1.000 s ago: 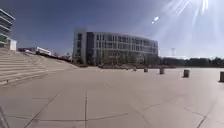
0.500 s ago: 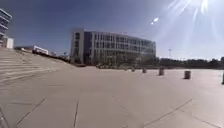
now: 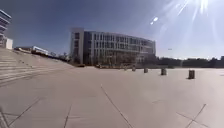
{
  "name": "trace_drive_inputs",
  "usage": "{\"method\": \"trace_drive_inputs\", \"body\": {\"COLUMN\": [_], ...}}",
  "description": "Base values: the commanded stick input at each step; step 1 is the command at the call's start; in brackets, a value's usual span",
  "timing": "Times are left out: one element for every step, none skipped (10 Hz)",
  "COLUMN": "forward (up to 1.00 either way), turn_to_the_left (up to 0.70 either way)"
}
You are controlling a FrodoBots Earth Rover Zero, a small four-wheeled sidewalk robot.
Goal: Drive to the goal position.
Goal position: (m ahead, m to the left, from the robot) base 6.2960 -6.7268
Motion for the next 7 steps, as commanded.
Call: {"method": "trace_drive_inputs", "body": {"forward": [0.70, 0.70, 0.70, 0.70, 0.70, 0.70, 0.70], "turn_to_the_left": [0.00, -0.03, -0.14, -0.14, -0.14, -0.14, -0.14]}}
